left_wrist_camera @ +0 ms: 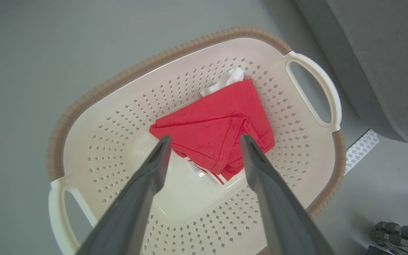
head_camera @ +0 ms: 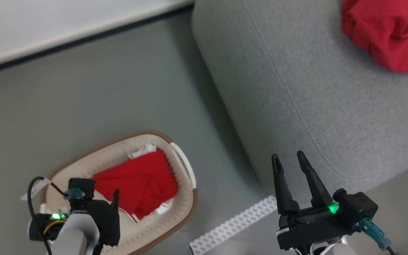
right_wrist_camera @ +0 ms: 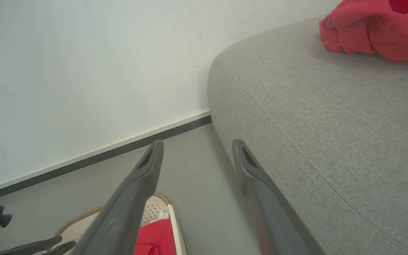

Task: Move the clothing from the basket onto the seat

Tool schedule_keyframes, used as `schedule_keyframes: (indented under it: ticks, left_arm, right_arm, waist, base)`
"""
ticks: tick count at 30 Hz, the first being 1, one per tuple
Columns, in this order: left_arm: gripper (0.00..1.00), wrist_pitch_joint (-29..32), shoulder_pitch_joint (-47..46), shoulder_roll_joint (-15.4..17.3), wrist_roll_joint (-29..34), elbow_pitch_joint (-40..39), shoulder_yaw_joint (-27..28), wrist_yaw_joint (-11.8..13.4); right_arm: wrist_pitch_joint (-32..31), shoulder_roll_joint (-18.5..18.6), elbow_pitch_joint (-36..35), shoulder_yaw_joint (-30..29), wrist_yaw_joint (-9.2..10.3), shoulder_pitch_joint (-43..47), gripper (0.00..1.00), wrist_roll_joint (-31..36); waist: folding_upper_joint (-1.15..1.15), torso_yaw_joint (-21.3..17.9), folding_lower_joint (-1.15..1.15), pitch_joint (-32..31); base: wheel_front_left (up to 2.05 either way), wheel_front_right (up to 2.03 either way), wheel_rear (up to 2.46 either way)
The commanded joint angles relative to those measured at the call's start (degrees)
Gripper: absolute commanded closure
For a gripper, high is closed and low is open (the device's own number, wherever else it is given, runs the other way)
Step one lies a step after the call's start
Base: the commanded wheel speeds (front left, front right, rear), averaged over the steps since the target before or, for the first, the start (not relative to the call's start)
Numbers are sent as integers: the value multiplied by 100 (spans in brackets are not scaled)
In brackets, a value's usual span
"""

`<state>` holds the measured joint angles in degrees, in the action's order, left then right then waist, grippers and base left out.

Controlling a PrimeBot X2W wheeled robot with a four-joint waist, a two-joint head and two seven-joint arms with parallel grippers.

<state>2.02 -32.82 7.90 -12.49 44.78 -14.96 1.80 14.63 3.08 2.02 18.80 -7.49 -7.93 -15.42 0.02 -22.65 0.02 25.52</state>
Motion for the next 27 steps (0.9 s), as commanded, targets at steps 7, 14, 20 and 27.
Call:
schedule_keyframes:
  ticks: [7, 14, 20, 27]
  left_arm:
    - [0, 170, -601, 108, 193, 406, -43, 405]
    - [0, 125, -818, 47, 58, 871, 125, 796]
    - [0, 51, -1099, -95, -309, 1159, 387, 785]
    - [0, -13, -1399, -21, -413, 1534, 495, 992]
  right_arm:
    - [43, -49, -273, 17, 0, -101, 0, -241]
    - [46, -43, -585, -50, 0, 47, 0, -326]
    - [45, -42, -657, 4, 0, 180, 0, -338]
    - [44, -38, -713, 25, 0, 329, 0, -362]
  waist:
    - [-2, -740, -2, 1708]
    - [-2, -682, -2, 1955]
    - [-2, -629, -2, 2108]
    - [-2, -604, -2, 2180]
  base:
    - [0, 0, 0]
    - [0, 0, 0]
    - [0, 0, 0]
    - [0, 0, 0]
